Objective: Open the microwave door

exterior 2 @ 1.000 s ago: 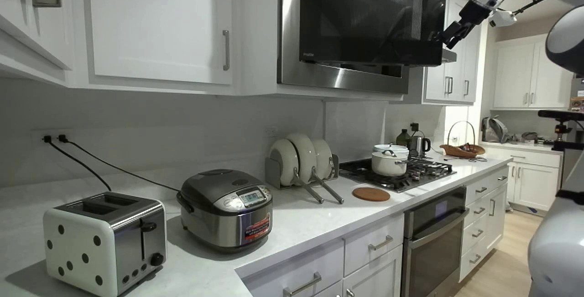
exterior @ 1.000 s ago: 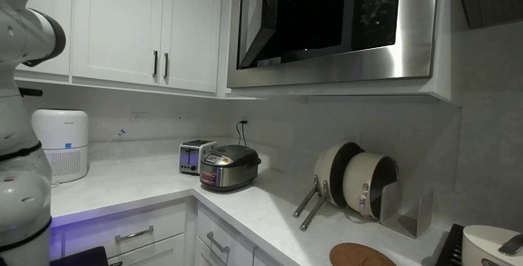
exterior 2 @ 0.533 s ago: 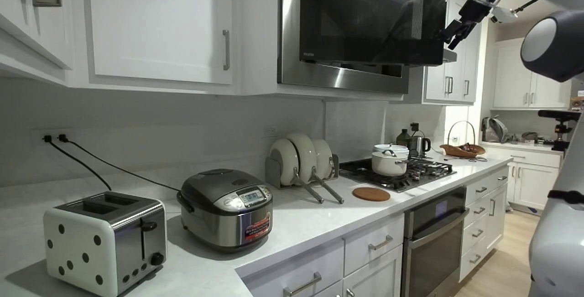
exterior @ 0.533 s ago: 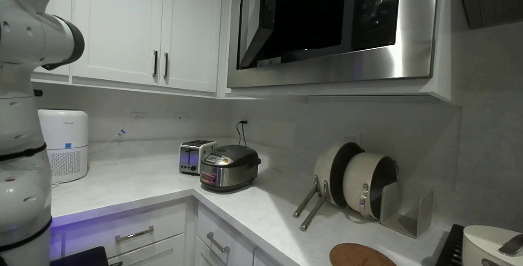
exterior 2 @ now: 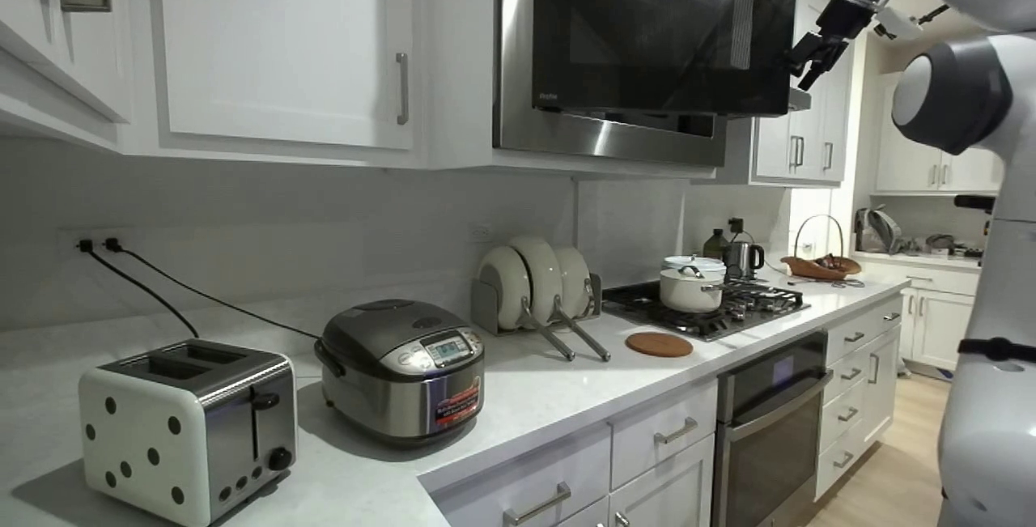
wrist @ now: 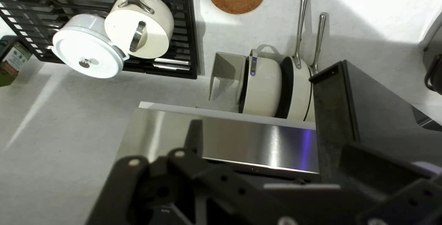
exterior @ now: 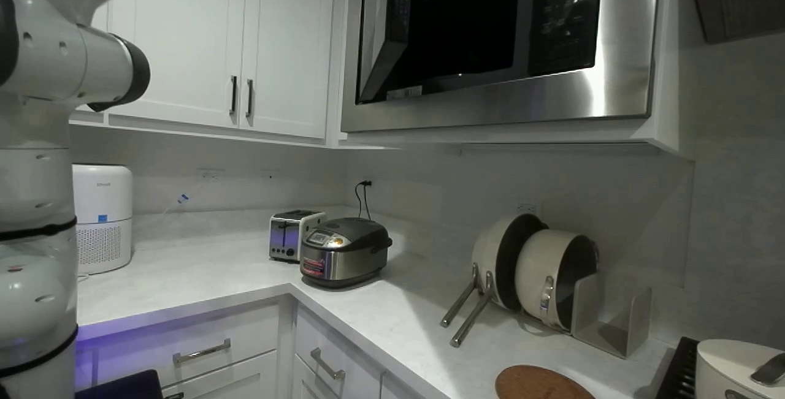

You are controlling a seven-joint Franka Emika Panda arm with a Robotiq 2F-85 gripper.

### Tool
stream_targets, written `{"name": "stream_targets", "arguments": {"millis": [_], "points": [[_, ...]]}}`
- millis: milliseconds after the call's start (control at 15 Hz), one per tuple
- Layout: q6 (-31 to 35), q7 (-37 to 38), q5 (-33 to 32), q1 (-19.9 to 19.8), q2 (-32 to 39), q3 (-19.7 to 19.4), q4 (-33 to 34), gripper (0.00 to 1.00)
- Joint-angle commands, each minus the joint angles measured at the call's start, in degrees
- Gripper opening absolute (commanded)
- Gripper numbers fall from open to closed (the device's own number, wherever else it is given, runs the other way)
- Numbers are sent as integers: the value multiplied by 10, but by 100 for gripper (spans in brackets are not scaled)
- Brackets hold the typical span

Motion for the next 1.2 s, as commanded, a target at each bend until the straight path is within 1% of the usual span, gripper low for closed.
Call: {"name": "stream_targets", "arguments": {"millis": [0,200,467,667,800,933,1133], "points": [[-42,4,33,-11,32,-28,40,100],[-57,7,37,-17,29,-47,40,100],[-91,2,9,-18,7,-60,42,100],[-102,-2,6,-22,-6,-70,49,100],[-75,-11,7,-23,-14,-74,44,100],[-68,-14,10,-26,-16,-83,35,100],[-13,-21,26,-27,-20,-98,10,100]]}}
